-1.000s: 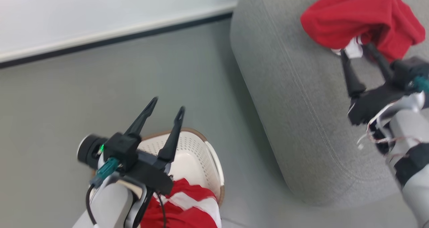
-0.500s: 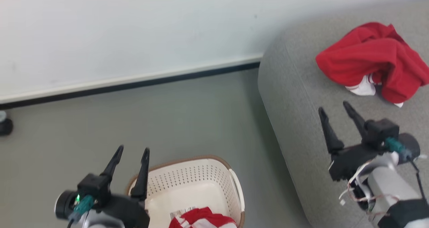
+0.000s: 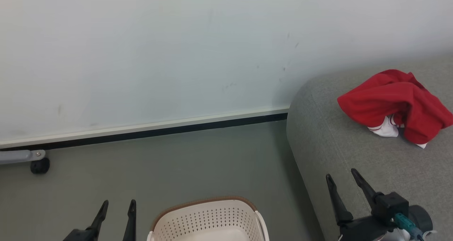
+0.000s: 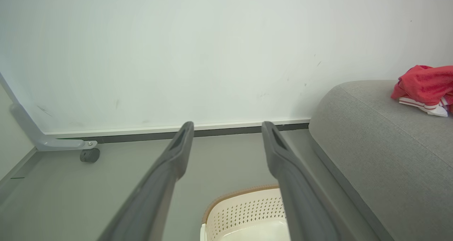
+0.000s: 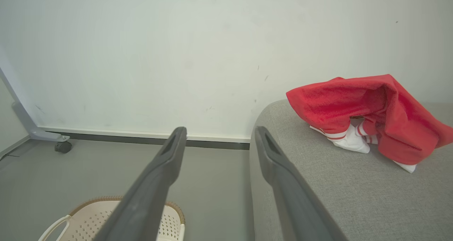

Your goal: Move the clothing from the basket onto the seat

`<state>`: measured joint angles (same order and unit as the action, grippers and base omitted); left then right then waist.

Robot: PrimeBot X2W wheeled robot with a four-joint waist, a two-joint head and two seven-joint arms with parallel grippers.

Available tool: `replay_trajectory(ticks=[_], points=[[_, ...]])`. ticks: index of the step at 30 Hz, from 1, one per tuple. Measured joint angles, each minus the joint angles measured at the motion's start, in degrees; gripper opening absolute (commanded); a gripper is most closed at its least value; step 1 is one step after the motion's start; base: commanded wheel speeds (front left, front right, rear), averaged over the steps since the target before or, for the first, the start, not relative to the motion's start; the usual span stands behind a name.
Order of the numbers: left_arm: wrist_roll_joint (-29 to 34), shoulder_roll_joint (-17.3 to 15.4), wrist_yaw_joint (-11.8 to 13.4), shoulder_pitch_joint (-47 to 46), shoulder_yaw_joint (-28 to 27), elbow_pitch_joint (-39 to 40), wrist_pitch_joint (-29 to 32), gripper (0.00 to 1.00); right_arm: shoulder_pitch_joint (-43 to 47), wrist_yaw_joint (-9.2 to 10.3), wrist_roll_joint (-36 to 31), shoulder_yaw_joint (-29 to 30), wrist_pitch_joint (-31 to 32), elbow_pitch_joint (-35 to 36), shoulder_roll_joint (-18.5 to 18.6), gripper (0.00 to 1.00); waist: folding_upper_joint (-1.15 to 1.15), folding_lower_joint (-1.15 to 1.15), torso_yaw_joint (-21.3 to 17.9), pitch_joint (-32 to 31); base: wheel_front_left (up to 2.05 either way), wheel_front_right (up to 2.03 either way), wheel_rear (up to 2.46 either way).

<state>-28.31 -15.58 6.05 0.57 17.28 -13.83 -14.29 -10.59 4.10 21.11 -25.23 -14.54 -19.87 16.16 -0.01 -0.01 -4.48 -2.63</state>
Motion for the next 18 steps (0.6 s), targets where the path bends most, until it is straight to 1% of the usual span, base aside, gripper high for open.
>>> replay_trajectory(ticks=[3,6,12,18], points=[[0.48,-0.15,0.07,2.37,-1.08,1.75,-0.01,1.0,4.04,0.92,-0.15,0.19,-0.01,3.53,-0.51,1.0,0.0,0.0,0.81,-1.71,0.0,0.0,0.0],[0.67,-0.44,0.35,4.43,-2.15,2.65,-0.01,1.0,6.17,1.43,-0.27,0.73,-0.01,5.91,-0.75,1.0,0.0,0.0,1.28,-2.42,0.0,0.0,0.0],[0.94,-0.55,0.52,6.9,-4.31,4.32,-0.01,1.0,9.4,2.01,-0.56,2.42,-0.01,9.01,-0.53,1.0,0.0,0.01,1.55,-2.87,0.0,0.0,0.0],[1.31,-0.42,0.54,8.08,-5.67,5.37,-0.01,1.0,10.42,2.46,-1.19,3.66,-0.01,11.39,-0.45,1.0,0.01,0.01,1.46,-2.97,0.0,0.0,0.0]])
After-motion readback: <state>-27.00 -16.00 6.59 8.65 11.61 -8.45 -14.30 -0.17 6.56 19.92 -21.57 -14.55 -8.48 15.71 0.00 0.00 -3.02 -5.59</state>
